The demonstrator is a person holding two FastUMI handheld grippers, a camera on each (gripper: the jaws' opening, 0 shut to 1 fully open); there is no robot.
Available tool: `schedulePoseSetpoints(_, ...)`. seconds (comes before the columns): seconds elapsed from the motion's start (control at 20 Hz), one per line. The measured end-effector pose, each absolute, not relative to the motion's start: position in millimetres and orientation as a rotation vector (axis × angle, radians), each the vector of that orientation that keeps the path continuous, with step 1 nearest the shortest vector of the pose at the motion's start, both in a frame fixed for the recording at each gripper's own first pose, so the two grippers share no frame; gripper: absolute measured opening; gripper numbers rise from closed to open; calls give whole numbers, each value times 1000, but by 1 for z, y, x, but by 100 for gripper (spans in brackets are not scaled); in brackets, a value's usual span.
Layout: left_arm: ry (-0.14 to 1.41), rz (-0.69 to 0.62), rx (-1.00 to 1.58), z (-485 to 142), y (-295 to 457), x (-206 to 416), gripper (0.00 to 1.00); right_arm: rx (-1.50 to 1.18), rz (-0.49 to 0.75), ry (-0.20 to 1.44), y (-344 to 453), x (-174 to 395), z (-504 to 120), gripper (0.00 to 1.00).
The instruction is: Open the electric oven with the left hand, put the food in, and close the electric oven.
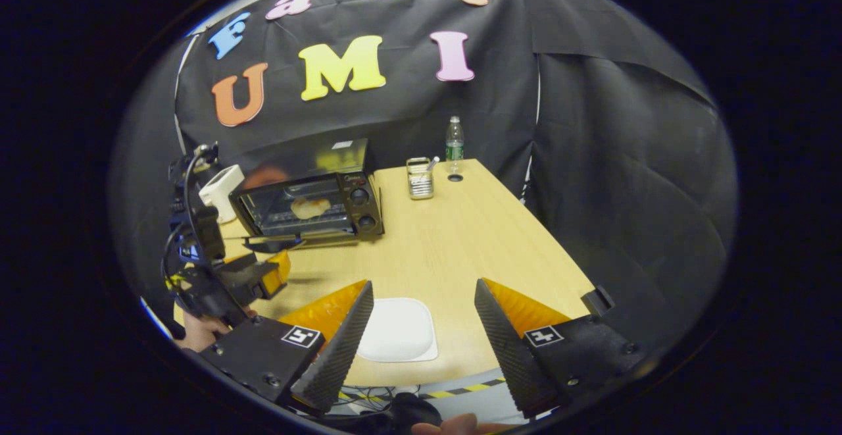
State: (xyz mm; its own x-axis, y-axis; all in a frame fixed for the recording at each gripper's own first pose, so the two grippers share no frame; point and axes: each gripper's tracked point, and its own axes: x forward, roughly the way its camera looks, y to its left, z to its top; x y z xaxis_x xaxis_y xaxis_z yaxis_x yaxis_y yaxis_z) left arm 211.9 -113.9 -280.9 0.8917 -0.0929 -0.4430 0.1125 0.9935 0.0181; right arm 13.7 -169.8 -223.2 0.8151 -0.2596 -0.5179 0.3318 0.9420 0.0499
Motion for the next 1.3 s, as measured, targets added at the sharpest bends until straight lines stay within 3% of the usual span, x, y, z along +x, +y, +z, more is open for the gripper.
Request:
schedulePoseSetpoints(0.3, 298, -98, 25, -200, -111, 257, 95, 114, -315, 425, -185, 27, -178, 96)
schedulePoseSetpoints(0.55, 194, -102, -1, -133, -97, 231, 95, 76, -227, 280, -172, 63, -129, 97)
schedulePoseSetpoints(0.9, 74, -97, -12, -43, -62, 131, 95, 36, -108, 117, -114, 60, -70, 96)
schedulePoseSetpoints(1.3, 43, -131, -38, -13, -30, -8, 94, 32, -63, 70, -42, -27, -46, 97)
